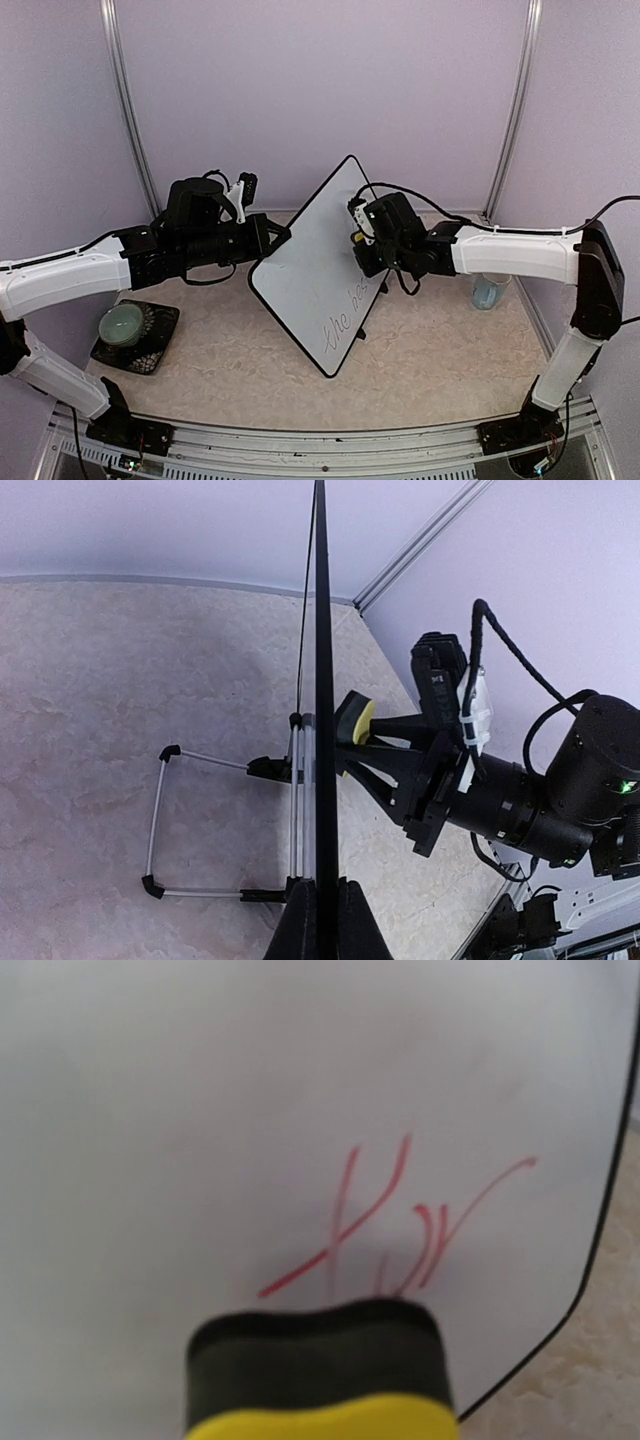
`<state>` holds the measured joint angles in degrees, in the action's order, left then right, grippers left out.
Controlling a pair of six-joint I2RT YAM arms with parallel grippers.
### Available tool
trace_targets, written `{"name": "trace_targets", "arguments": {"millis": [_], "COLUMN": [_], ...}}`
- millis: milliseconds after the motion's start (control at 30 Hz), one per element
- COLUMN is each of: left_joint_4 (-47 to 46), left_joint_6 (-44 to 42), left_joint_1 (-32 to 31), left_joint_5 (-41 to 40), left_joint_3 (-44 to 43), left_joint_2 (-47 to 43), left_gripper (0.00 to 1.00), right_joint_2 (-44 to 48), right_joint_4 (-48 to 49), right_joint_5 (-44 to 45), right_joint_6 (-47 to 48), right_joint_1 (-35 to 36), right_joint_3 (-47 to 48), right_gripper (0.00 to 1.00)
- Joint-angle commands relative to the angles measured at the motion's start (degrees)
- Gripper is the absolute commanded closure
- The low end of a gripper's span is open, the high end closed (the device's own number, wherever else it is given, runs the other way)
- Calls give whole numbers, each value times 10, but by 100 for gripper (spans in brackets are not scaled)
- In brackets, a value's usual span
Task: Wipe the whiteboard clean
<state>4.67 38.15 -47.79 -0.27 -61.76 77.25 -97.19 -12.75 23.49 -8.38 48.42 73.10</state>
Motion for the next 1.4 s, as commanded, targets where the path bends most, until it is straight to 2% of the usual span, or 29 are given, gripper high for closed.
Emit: {"name": "trace_targets", "arguments": {"millis": [0,200,367,700,967,1100,1133,1200,1367], "left_joint_4": [20,21,20,20,17,22,24,24,19], "left_joint_6": [-1,-3,-5,-6,-3,-4,-5,-5,-3], "left_joint_1": [-9,-9,-8,-5,-8,-9,-9,-9,-10], "left_joint_5": [20,23,25,26,30,26,23,22,24], "left_joint_3": [0,-7,-12,-16,-14,-14,-11,-9,-5], "left_joint_2": [-6,1,6,9,9,5,0,-2,-4], "left_gripper": [100,100,100,100,100,100,100,100,100], "right_joint_2": [-25,-30,-9,-8,-23,27,74,106,146], "right_joint_4": [-4,-2,24,66,100,127,129,125,69], "right_joint_5": [4,-53,-90,-96,-80,-70,-63,-56,-9], "right_joint_6": [11,27,40,61,57,58,56,41,-17], "right_joint_1": [0,12,53,187,240,237,215,180,68], "right_joint_3": [31,34,7,-38,-49,-71,-84,-92,-84], "right_gripper": [100,100,100,100,100,100,100,100,100]}}
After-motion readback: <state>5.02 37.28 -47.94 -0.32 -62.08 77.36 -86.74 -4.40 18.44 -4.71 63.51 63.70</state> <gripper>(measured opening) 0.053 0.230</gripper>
